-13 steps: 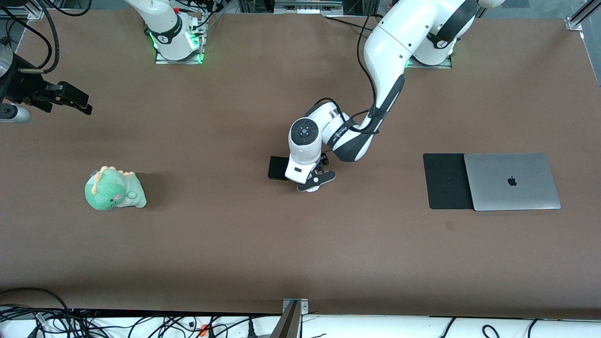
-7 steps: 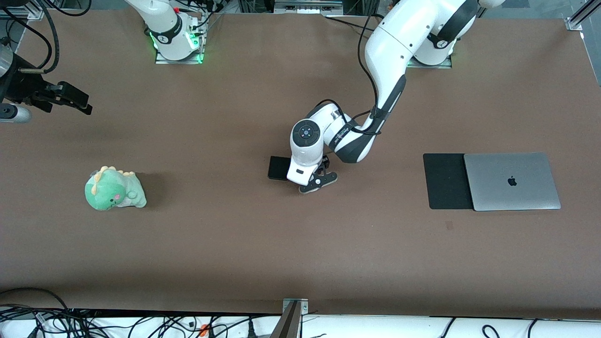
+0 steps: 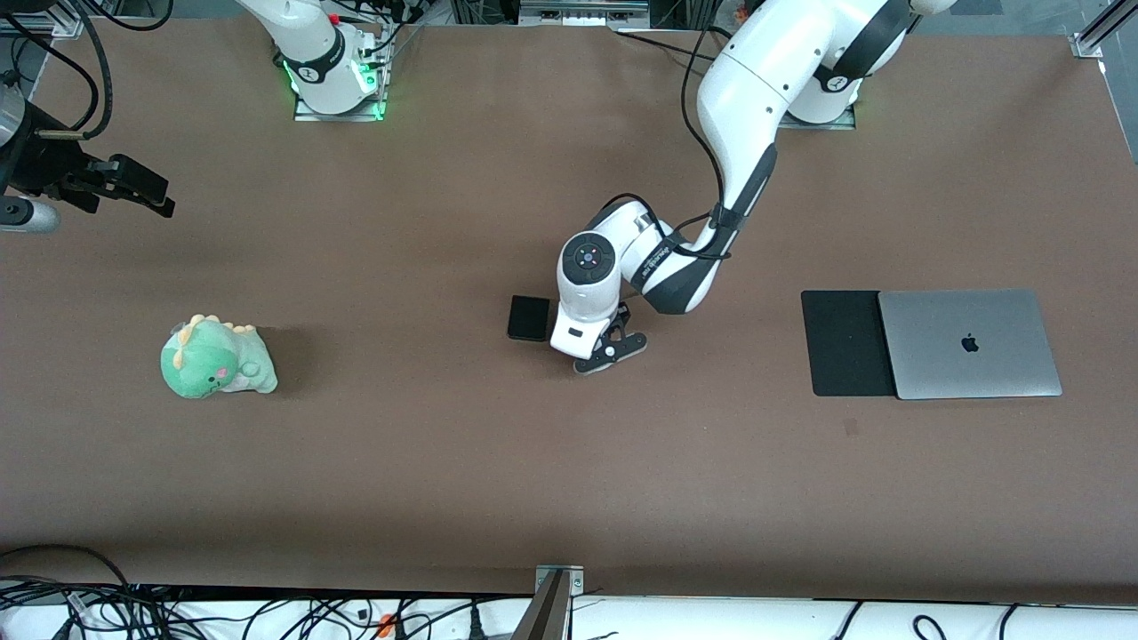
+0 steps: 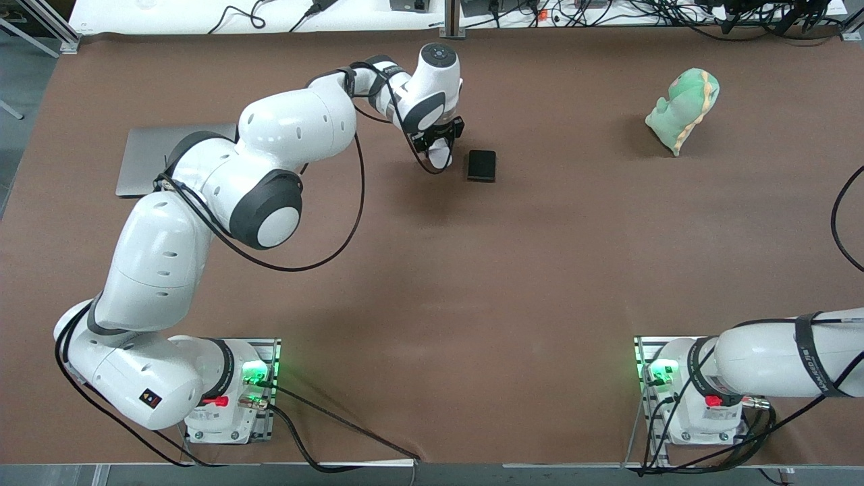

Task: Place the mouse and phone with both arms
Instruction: 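Lower the left gripper and grasp the white mouse, then carry the mouse onto the black pad while the right gripper reaches the phone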

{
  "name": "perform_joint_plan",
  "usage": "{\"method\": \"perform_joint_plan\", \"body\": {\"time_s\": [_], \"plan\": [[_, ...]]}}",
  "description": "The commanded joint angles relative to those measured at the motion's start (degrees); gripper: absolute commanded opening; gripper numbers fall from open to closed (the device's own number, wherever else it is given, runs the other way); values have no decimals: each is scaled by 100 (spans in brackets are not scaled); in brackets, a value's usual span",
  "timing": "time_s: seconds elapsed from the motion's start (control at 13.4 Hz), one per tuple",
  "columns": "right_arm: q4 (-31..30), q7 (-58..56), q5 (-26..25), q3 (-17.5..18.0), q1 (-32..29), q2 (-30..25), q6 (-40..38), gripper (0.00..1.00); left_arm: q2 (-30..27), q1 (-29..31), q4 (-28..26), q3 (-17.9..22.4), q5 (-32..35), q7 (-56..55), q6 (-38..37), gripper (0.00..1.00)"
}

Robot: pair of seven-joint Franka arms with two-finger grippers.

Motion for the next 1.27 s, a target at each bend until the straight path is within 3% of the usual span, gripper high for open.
{"method": "perform_joint_plan", "body": {"time_s": [0.0, 0.52, 0.82, 1.04, 1.19], "plan": [[136, -14, 91, -13, -13, 58, -107, 100, -439, 222, -235, 6, 200, 357, -355, 61], [127, -85, 91, 4, 13, 111, -124, 100, -2328, 1723, -2097, -161, 103, 2087, -347, 61], [92, -32, 82, 4, 381, 155, -466, 100, -3075, 2584, -3020, -223, 103, 3360, -347, 61], [92, 64, 108, 4, 662, 356, -310, 100, -3480, 3384, -3653, -223, 103, 4713, -295, 62], [92, 318, 117, 4, 996, 654, -47, 100, -3683, 3868, -4249, -223, 103, 5462, 247, 62]]}}
